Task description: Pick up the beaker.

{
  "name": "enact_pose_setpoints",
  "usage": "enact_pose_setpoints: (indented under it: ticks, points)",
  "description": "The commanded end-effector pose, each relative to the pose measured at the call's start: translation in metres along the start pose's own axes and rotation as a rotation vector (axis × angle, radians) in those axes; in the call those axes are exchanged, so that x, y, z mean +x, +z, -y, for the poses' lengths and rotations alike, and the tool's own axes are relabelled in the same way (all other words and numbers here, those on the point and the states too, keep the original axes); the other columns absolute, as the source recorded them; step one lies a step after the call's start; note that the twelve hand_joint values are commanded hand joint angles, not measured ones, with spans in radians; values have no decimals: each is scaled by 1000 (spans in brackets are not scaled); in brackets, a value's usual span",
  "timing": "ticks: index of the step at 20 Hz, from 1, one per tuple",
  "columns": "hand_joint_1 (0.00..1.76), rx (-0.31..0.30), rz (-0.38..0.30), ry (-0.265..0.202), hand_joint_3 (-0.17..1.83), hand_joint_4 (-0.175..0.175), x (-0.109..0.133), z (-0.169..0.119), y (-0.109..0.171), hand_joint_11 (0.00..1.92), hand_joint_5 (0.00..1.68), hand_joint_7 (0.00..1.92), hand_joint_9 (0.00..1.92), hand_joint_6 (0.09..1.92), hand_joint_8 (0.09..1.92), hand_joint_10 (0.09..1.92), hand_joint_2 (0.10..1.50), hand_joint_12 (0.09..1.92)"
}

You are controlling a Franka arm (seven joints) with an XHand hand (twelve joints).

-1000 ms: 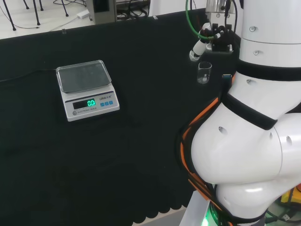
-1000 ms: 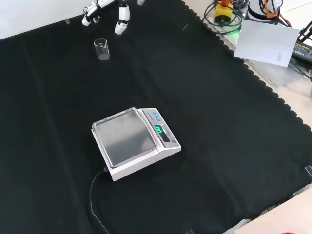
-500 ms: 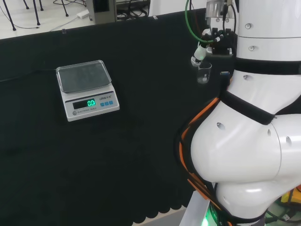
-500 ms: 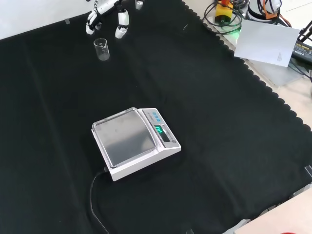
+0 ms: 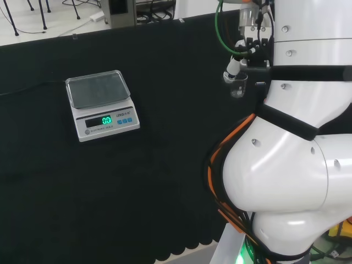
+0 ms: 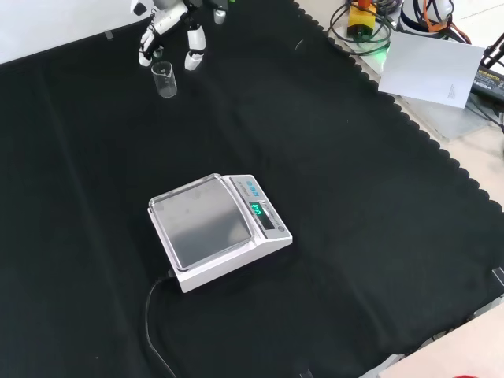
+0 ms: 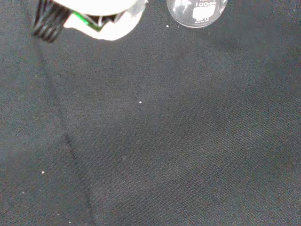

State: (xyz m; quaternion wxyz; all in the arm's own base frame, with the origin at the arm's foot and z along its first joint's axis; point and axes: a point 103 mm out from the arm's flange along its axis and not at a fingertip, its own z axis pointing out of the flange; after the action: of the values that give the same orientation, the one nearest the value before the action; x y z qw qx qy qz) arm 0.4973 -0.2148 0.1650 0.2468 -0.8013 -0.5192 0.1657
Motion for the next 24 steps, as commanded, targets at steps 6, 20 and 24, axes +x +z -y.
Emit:
enact_pose_setpoints:
  ticks: [6,20,24]
  points:
    - [925,77,37,13,728,36,3,-19,16,237,265,70,326,87,611,777,513,1395]
    - [980,58,46,23,734,40,0,-15,17,288,272,62,341,87,617,796,519,1387]
    - [981,-4,76,18,738,40,27,-9,11,297,274,63,346,87,619,794,518,1380]
